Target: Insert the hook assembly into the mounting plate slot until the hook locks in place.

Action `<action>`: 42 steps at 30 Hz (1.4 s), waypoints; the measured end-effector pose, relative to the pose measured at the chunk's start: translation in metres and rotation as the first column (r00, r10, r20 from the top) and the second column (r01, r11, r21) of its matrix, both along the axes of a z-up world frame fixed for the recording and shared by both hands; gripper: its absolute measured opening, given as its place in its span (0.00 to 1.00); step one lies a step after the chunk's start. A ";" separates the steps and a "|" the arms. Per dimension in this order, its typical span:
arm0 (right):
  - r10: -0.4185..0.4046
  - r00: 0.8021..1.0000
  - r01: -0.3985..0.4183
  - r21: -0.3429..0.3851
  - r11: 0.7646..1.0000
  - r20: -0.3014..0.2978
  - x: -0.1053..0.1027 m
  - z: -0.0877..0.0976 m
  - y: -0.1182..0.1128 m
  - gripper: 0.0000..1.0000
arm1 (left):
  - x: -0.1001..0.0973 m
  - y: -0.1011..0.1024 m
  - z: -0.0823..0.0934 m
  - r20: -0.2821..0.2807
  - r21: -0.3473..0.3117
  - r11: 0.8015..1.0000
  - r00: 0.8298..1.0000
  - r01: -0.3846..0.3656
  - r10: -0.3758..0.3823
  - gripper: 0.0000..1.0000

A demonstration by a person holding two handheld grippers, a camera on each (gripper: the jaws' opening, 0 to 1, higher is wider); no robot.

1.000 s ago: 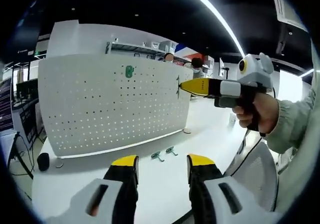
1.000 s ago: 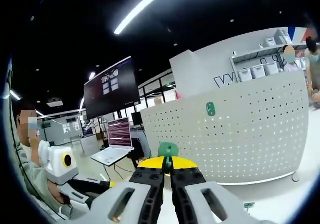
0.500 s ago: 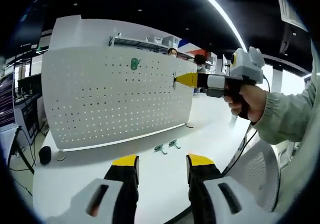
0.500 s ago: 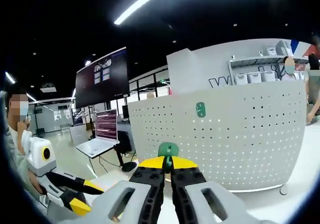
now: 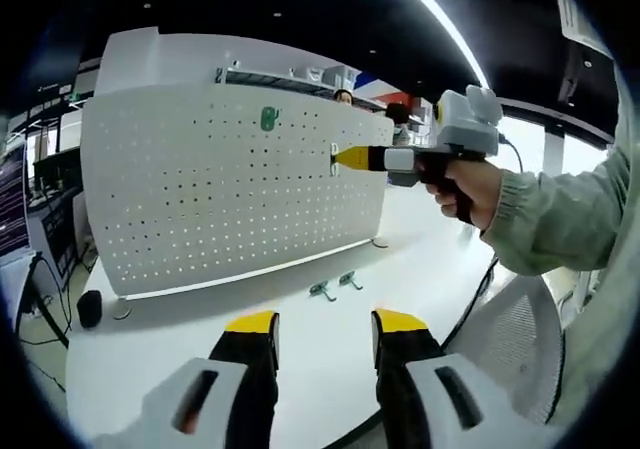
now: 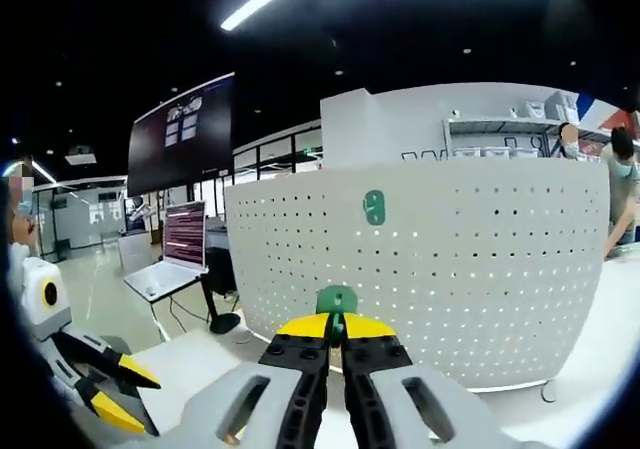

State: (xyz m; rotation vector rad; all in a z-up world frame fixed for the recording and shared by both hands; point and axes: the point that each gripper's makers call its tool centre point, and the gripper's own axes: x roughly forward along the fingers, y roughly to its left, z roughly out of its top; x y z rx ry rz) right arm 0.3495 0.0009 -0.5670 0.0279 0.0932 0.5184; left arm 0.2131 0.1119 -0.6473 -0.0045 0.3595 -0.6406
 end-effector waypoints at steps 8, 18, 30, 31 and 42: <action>-0.051 0.999 0.051 -0.013 0.999 0.002 0.021 -0.005 -0.009 0.01 | 0.000 0.003 -0.006 -0.013 -0.001 1.000 1.000 -0.007 0.007 0.39; -0.110 0.994 0.111 -0.040 0.993 0.017 0.047 -0.006 -0.021 0.02 | 0.003 0.007 -0.008 -0.007 0.013 1.000 1.000 -0.015 0.015 0.39; -0.172 0.984 0.174 -0.044 0.984 0.047 0.073 0.004 -0.029 0.01 | 0.002 0.010 -0.014 -0.020 0.009 1.000 0.999 -0.026 0.026 0.38; -0.175 0.983 0.177 -0.041 0.983 0.045 0.075 0.005 -0.029 0.01 | 0.002 0.010 -0.014 -0.020 0.009 1.000 0.999 -0.026 0.026 0.38; -0.231 0.969 0.234 -0.024 0.972 0.083 0.099 0.019 -0.029 0.01 | 0.003 0.008 -0.015 -0.021 0.006 1.000 0.999 -0.024 0.024 0.38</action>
